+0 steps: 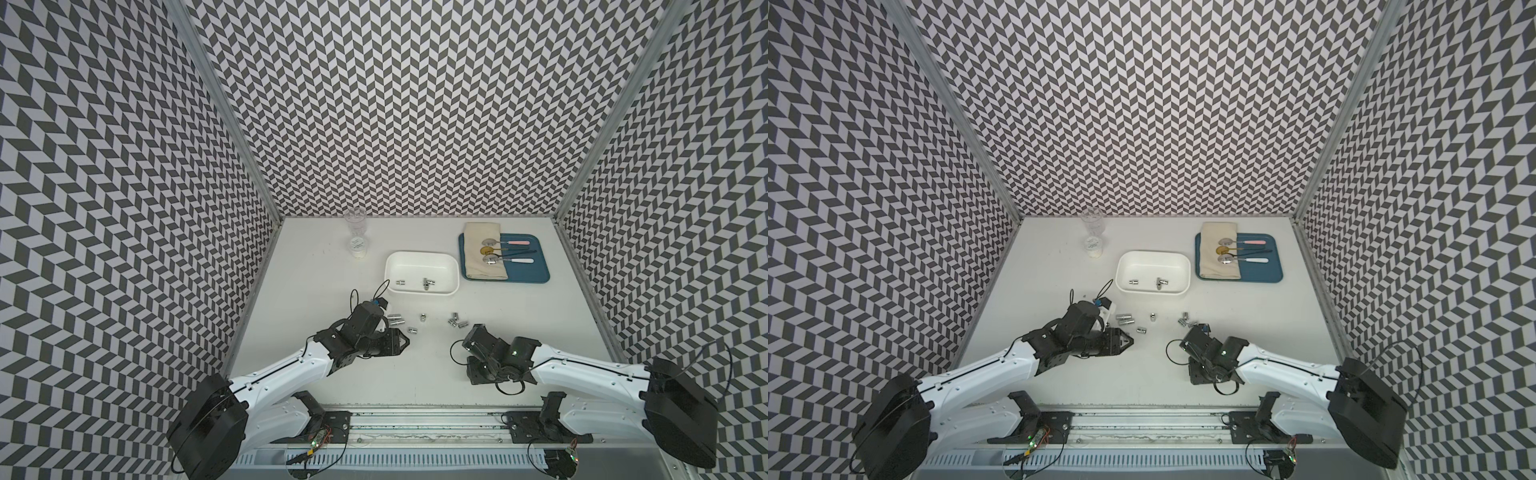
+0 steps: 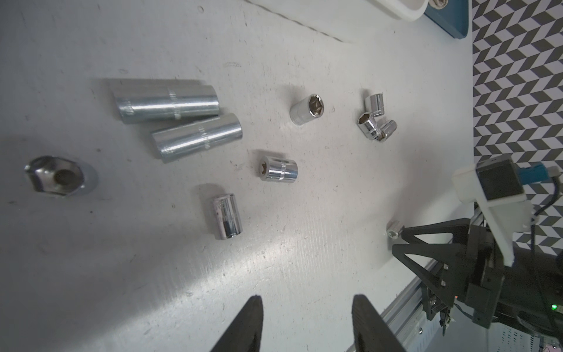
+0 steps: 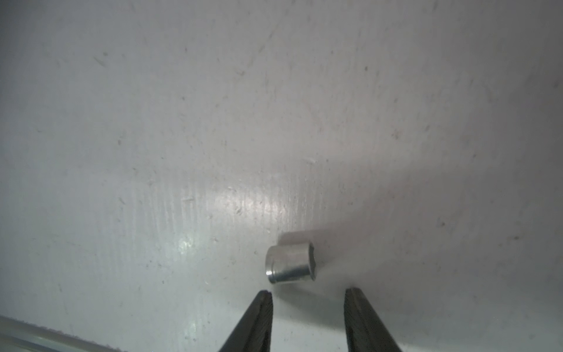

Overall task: Put the socket on the desktop into the storage box
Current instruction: Pick up the socket head at the center of the board.

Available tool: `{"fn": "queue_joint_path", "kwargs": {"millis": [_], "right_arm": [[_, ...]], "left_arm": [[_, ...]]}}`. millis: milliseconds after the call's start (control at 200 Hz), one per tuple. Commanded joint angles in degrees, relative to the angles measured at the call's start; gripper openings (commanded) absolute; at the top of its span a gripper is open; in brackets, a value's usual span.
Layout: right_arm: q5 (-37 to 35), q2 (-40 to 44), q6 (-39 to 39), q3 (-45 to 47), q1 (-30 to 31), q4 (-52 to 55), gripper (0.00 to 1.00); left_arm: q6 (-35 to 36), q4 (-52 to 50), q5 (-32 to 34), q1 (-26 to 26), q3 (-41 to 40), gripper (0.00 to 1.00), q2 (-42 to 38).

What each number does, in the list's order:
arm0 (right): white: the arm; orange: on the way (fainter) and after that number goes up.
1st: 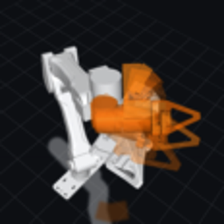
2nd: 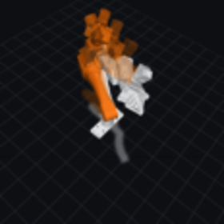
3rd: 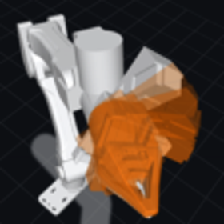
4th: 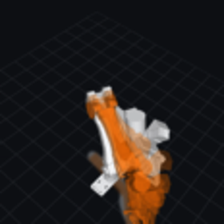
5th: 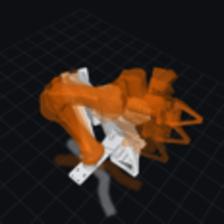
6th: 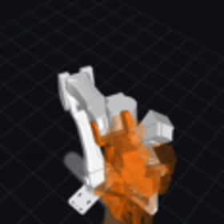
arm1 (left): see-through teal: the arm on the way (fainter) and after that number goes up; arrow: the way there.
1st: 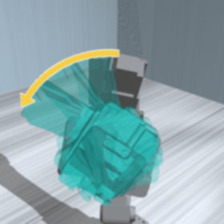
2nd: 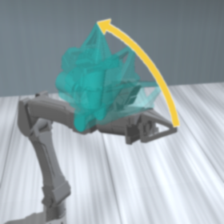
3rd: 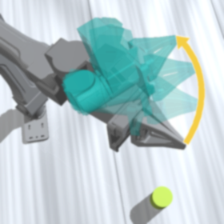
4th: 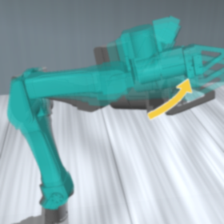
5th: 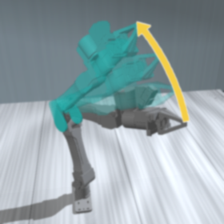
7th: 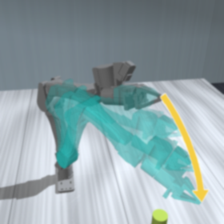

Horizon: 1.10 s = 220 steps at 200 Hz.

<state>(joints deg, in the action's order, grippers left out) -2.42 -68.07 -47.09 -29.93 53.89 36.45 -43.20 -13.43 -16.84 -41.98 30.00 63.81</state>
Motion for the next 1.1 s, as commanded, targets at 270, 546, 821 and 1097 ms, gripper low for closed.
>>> {"fn": "queue_joint_path", "kwargs": {"millis": [270, 546, 821, 1097], "right_arm": [[-1.66, -1.63, -0.74, 1.61, 0.25, -3.08, 0.29], [-1.27, 0.40, -1.40, 2.99, 0.25, -2.60, 0.19], [-2.28, 0.76, -0.09, -1.38, 0.25, -1.74, 0.18], [-5.53, -1.67, 2.74, -9.85, -0.36, 0.00, 0.18]], "left_arm": [[0.32, 1.23, -0.21, -0.20, -1.27, 0.51, -0.09], [0.13, 2.01, -0.30, -0.19, -1.63, 0.50, 0.52], [-0.28, 1.94, 0.46, -0.16, -1.61, 0.50, 0.45], [-1.35, 0.22, 3.82, 0.13, -0.94, 0.50, -3.43]]}}
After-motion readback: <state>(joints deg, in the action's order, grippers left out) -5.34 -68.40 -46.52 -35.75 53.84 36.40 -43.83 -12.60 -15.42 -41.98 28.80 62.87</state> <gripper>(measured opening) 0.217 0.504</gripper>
